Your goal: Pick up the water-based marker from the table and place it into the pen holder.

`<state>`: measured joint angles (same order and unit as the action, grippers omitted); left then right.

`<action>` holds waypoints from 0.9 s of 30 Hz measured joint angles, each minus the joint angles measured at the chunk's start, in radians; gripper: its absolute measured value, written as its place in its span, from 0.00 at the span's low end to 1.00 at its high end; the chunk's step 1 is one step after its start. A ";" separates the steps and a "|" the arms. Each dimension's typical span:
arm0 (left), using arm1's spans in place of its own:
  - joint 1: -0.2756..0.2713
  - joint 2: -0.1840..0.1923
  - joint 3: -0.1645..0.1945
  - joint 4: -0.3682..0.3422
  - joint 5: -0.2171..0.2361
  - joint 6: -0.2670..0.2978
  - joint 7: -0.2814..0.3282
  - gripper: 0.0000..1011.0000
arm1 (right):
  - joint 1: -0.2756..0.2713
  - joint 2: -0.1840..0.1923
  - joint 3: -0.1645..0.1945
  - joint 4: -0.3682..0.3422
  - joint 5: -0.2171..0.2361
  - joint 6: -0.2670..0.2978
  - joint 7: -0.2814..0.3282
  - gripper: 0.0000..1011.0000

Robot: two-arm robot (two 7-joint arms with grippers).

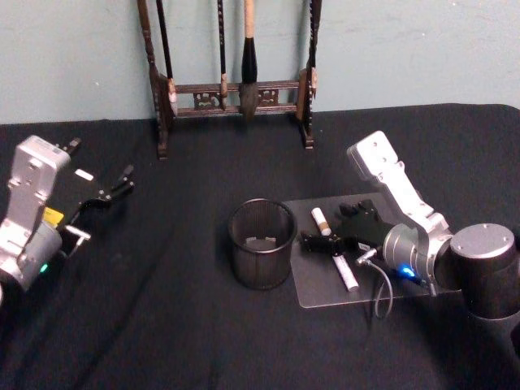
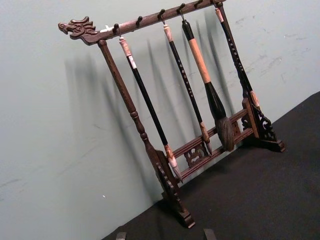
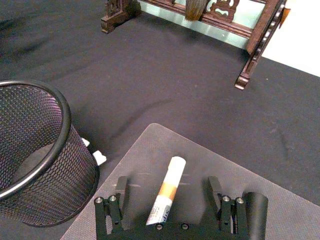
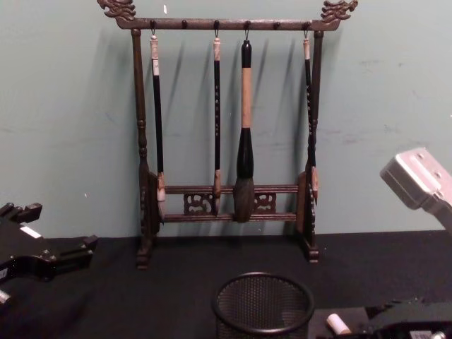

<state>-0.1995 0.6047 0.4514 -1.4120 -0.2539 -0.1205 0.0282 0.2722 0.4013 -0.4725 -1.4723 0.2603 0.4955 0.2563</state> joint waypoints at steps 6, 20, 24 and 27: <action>0.000 0.000 0.000 0.000 0.000 0.000 0.000 0.99 | -0.005 -0.009 0.008 0.004 -0.011 0.002 0.009 0.99; 0.000 0.000 0.000 0.000 0.000 0.000 0.000 0.99 | -0.012 -0.026 0.026 0.016 -0.032 0.003 0.032 0.99; 0.000 0.000 0.000 0.000 0.000 0.000 0.000 0.99 | -0.014 -0.033 0.032 0.021 -0.041 0.003 0.040 0.99; 0.000 0.000 0.000 0.000 0.000 0.000 0.000 0.99 | -0.015 -0.036 0.035 0.023 -0.046 0.004 0.046 0.99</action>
<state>-0.1995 0.6047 0.4514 -1.4120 -0.2539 -0.1205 0.0283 0.2572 0.3650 -0.4372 -1.4490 0.2138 0.4991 0.3018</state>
